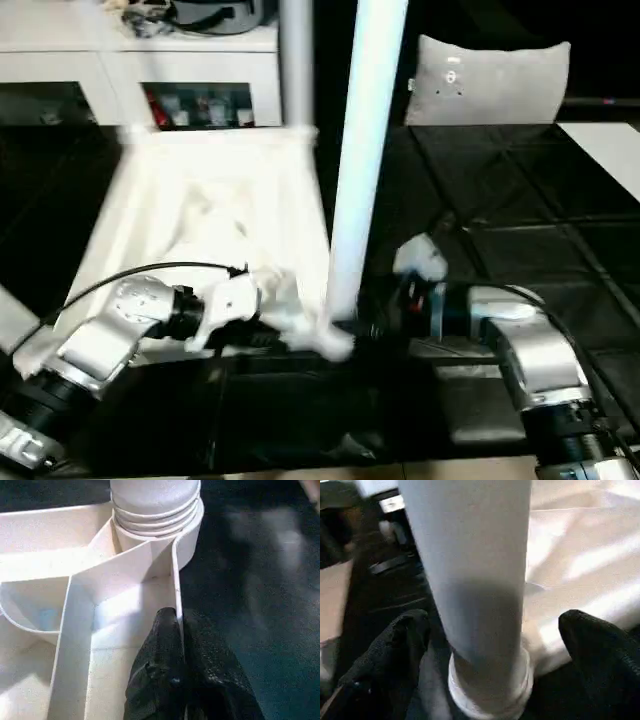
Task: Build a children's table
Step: Rotate leg to tighten
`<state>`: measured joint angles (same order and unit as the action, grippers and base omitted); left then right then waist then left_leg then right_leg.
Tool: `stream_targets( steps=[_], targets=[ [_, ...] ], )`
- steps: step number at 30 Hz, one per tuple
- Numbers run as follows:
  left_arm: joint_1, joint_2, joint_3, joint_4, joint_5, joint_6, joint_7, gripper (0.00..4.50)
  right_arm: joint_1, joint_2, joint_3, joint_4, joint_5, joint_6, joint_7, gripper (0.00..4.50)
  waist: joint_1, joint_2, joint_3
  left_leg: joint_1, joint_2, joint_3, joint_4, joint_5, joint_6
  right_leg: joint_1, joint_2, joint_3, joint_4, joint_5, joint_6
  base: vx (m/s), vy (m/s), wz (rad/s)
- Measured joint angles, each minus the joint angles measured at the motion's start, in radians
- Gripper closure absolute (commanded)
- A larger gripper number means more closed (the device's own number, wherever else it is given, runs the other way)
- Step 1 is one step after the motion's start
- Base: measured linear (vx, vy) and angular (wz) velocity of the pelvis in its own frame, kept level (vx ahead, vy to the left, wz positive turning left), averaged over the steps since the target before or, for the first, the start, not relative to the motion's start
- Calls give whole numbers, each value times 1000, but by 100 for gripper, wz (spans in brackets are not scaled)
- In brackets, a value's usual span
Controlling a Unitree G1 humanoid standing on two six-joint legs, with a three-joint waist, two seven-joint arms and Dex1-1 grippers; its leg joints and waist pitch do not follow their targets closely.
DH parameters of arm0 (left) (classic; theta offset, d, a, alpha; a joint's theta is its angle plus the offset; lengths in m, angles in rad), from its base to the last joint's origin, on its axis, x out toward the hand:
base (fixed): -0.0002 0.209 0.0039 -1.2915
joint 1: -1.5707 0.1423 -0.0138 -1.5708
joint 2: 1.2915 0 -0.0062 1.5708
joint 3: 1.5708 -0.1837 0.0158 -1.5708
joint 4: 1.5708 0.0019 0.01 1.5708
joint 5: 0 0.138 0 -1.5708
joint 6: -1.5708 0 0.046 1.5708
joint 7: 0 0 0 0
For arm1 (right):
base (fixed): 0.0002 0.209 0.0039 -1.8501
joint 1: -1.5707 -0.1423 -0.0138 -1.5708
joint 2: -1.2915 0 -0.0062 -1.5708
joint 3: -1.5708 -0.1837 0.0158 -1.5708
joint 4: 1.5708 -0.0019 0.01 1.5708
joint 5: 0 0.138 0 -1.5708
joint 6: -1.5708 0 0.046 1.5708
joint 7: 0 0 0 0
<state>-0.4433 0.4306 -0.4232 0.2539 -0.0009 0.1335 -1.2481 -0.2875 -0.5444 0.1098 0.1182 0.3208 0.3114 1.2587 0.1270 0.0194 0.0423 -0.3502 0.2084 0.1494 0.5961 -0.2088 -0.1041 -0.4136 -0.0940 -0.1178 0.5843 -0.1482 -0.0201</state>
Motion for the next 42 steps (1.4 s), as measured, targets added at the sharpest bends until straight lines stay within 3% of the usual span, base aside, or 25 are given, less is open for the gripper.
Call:
stream_targets(
  steps=[7,16,25,32,34,38,42],
  targets=[
    [-32,27,-38,28,-5,-61,-103,450,-33,-28,50,13,18,-3,137,49,16,-2,0,1,1,0,2,0,0,0,0,0,4,0,1,0,0,0],
    [-51,27,-48,62,-6,-97,-138,450,-40,-44,86,52,23,0,212,122,16,-3,0,1,1,1,5,0,-1,0,0,1,8,-1,1,0,0,0],
    [-55,25,-47,74,-7,-109,-143,450,-40,-41,86,60,40,32,223,194,16,-4,0,1,1,1,6,0,-1,0,0,1,9,-1,1,0,0,0],
    [-38,10,6,52,-20,21,-72,450,-6,19,42,2,62,124,76,236,11,-3,0,2,1,1,6,2,-3,-1,0,1,10,-1,1,0,0,0],
    [-32,-3,22,39,-17,70,-23,450,-5,42,30,0,50,130,9,240,0,-3,0,2,1,1,6,3,-3,-1,0,1,10,-1,1,0,0,0],
    [3,-74,81,-27,7,244,147,450,1,166,-40,-12,-12,150,-242,246,-58,-3,0,3,0,1,6,3,-4,-2,1,0,8,-1,1,0,0,0],
    [21,-177,102,-54,40,335,310,450,-2,256,-82,-30,-72,181,-470,250,-92,-4,0,2,-1,0,6,3,-4,-2,2,-1,7,0,1,0,0,0]
  ],
)
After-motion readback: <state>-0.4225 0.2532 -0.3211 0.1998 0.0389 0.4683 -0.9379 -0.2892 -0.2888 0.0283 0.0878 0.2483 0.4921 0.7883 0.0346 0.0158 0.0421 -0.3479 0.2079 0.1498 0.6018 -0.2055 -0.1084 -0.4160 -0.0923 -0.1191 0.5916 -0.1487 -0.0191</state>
